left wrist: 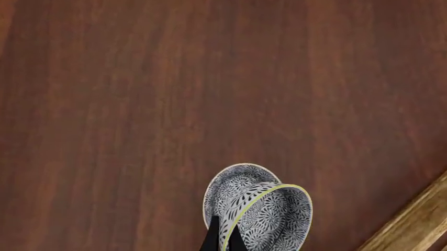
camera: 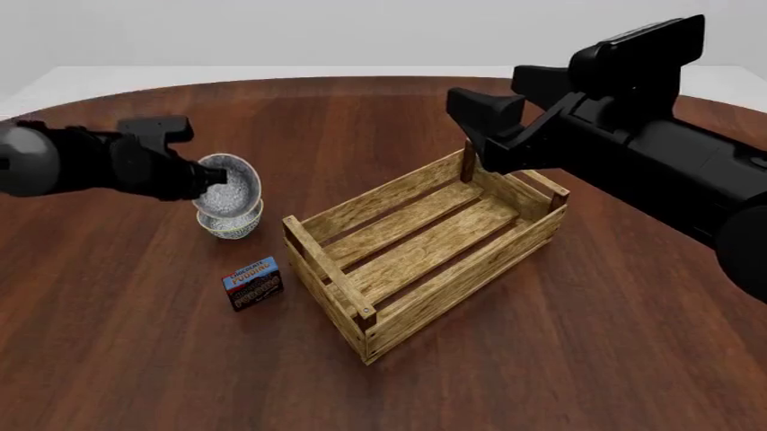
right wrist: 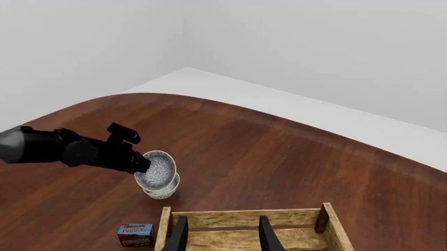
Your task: Stack the right bowl on the left bowl and place them in the tray.
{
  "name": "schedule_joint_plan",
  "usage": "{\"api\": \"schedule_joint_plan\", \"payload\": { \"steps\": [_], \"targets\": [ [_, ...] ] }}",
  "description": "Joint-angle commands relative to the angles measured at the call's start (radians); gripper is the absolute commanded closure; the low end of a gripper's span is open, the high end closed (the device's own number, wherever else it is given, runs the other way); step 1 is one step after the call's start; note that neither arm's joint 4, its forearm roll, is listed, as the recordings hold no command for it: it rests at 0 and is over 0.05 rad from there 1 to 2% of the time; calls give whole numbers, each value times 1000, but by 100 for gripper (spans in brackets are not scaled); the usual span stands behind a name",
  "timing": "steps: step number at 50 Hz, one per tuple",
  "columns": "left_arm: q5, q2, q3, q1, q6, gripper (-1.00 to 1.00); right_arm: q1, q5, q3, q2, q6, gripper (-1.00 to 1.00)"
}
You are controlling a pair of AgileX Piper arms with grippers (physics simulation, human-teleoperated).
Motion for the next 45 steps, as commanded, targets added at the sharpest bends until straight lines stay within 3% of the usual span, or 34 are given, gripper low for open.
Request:
{"api": "schedule_joint_plan", "payload": {
  "steps": [1, 29, 30, 45],
  "targets": [
    [-17, 39, -14, 10, 6, 100, 0, -1, -1, 2, -2, -100],
    [-26, 55, 6, 4, 4, 100, 4, 0, -1, 5, -3, -100],
    [-26, 55, 6, 2, 2, -100, 3, 0, -1, 5, -3, -100],
    [-9, 19, 11, 0, 5, -100, 5, -1, 0, 5, -5, -100]
  ]
}}
